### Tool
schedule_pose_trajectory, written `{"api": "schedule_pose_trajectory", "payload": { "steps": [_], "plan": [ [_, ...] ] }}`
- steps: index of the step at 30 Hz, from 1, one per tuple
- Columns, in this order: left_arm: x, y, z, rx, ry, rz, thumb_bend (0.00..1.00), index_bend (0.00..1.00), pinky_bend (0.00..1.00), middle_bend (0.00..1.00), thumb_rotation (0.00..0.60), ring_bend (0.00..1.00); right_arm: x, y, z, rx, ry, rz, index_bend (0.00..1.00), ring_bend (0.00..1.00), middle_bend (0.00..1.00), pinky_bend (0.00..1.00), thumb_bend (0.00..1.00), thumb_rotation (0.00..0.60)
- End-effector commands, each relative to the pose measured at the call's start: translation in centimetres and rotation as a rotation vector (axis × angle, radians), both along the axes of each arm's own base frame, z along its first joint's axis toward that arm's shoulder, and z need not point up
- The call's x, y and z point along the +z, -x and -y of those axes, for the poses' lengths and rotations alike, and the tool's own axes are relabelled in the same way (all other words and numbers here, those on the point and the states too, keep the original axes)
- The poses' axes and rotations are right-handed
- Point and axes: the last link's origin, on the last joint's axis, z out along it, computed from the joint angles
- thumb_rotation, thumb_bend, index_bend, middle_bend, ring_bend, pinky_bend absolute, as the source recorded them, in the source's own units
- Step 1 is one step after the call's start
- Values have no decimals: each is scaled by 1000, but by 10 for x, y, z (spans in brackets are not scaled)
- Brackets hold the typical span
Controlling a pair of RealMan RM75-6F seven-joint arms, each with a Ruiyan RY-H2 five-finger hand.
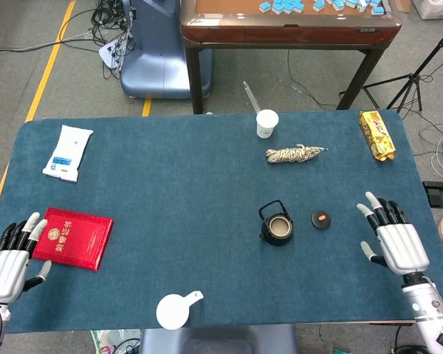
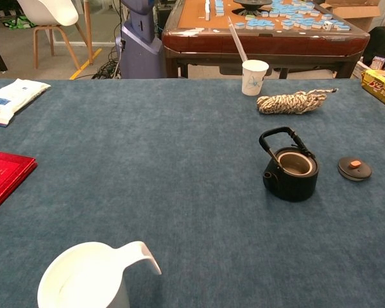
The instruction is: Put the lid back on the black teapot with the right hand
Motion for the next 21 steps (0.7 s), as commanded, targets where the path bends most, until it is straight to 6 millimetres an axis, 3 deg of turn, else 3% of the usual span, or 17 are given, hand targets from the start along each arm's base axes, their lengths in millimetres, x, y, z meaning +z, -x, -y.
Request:
{"api": "schedule_pose_trajectory", "payload": {
  "steps": [1, 21],
  "plan": [
    [0, 3, 0, 8, 1, 7, 354, 20, 0, 0, 600, 0, -2, -7, 16, -12, -40, -18, 175, 0, 0, 0, 309, 600],
    [0, 13, -6, 32, 17, 5, 354, 20, 0, 0, 600, 0, -18, -8, 75, -121, -194, -83, 222, 0, 0, 0, 299, 600]
  ]
}}
